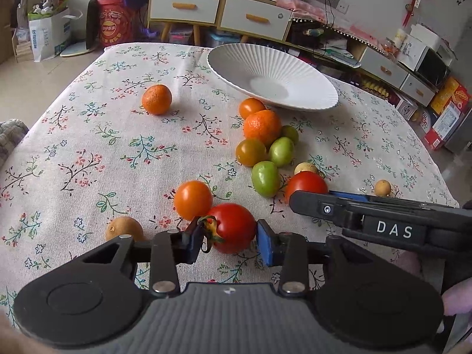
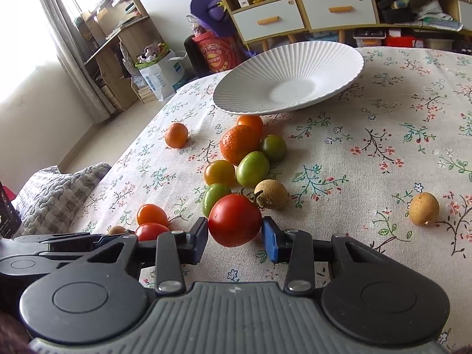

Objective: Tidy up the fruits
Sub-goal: 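Close the left tool on a red tomato while the right tool grasps another red tomato, then carry both red tomatoes into the white bowl and open both tools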

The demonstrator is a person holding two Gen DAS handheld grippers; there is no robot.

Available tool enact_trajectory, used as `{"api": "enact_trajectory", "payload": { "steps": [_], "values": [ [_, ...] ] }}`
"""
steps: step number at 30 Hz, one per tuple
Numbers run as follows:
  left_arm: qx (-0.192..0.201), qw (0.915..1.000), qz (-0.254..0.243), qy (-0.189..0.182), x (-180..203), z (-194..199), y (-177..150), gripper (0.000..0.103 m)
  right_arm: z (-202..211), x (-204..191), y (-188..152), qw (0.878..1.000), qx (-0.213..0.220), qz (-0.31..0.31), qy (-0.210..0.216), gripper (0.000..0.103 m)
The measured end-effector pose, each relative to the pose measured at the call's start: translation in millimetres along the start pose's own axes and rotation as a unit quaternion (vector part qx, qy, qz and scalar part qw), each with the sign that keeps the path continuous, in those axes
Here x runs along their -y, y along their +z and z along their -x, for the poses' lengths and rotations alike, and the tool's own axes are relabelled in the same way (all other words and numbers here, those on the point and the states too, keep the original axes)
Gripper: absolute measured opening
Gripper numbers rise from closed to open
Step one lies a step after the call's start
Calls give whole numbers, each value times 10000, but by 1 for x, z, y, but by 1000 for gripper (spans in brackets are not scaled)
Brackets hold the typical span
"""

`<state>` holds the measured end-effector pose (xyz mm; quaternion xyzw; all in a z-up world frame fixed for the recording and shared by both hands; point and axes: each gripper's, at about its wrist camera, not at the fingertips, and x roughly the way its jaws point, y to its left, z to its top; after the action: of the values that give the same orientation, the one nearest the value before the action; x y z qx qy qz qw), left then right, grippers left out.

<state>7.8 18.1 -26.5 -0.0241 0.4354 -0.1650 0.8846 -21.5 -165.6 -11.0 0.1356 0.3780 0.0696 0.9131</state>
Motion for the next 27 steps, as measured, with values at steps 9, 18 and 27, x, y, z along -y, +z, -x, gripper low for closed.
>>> {"api": "enact_trajectory", "payload": {
  "steps": [9, 18, 27],
  "values": [
    [266, 9995, -137, -128, 10, 8, 11, 34, 14, 1, 12, 9997, 229, -94, 3, 36],
    [437, 9986, -267, -149, 27, 8, 38, 34, 17, 10, 34, 9985, 446, -299, -79, 36],
    [674, 9955, -661, -69, 44, -3, 76, 34, 12, 22, 66, 9977, 544, -359, -195, 36]
  ]
}}
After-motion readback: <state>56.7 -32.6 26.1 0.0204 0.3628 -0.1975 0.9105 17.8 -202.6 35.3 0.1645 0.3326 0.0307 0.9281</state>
